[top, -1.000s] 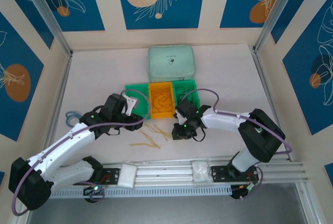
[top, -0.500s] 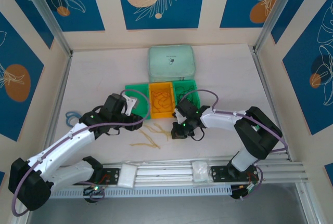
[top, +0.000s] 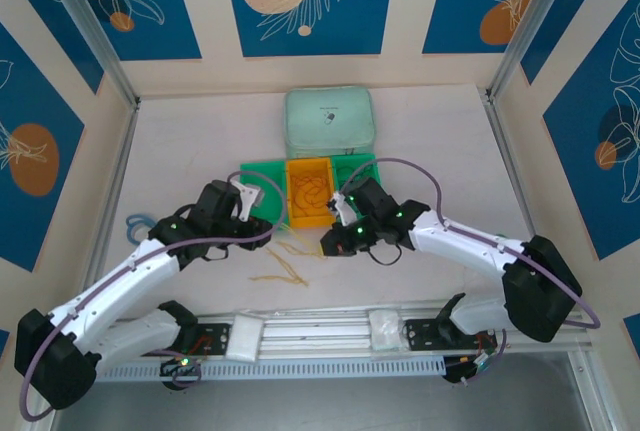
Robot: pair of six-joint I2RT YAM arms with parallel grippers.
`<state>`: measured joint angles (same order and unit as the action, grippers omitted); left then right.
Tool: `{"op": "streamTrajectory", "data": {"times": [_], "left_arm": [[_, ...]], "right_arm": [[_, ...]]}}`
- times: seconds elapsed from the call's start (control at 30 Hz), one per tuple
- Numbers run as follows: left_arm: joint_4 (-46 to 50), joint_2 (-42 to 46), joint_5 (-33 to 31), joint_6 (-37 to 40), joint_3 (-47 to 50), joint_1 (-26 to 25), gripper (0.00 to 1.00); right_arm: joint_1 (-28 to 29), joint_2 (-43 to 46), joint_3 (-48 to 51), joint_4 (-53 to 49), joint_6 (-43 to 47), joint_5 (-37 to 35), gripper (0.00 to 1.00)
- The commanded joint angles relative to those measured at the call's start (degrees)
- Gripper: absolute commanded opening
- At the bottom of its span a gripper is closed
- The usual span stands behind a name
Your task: Untangle the cables
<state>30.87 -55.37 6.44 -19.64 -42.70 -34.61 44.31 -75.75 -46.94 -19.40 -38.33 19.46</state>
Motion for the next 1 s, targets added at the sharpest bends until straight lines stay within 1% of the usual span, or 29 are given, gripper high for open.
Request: {"op": "streamTrajectory", "data": {"times": [0.0, 0.13, 0.27, 0.47, 0.6, 0.63, 0.7, 0.73, 0.83, 0.97], "left_arm": [[-0.49, 3.23, -4.72, -1.67, -1.5, 0.53, 0.4], [0.02, 6.82, -9.89, -2.17, -1.86, 0.55, 0.4], [1.67, 9.48, -12.68, -1.96, -2.47, 0.63, 0.42], [3.57, 10.72, -13.18, -1.81, -2.48, 0.68, 0.42], [4.03, 10.63, -13.2, -1.53, -2.26, 0.71, 0.42], [4.15, 10.49, -13.18, -1.38, -2.21, 0.69, 0.42], [4.26, 10.13, -13.19, -1.2, -2.17, 0.77, 0.42], [4.2, 9.95, -13.1, -1.11, -2.13, 0.77, 0.42], [3.72, 9.51, -12.64, -0.86, -1.86, 0.77, 0.42], [3.37, 9.15, -12.39, -0.58, -1.6, 0.78, 0.42]], "right_arm": [[0.76, -0.4, -3.08, 5.44, -4.74, -1.85, 0.0], [1.11, -6.27, -4.33, 16.18, -11.94, -5.47, 0.0], [1.44, -14.18, -7.38, 24.22, -15.66, -8.54, 0.0], [1.8, -25.37, -13.0, 29.94, -16.81, -13.82, 0.0], [2.31, -29.8, -14.94, 32.14, -16.68, -14.89, 0.0], [2.43, -30.55, -15.52, 32.05, -16.51, -14.69, 0.01], [2.74, -31.59, -16.14, 32.28, -16.28, -13.93, 0.09], [2.71, -31.97, -16.33, 32.23, -16.34, -13.34, 0.15], [2.62, -32.23, -16.53, 31.88, -15.74, -12.22, 0.27], [2.71, -31.22, -16.38, 30.28, -14.18, -12.17, 0.29]]}}
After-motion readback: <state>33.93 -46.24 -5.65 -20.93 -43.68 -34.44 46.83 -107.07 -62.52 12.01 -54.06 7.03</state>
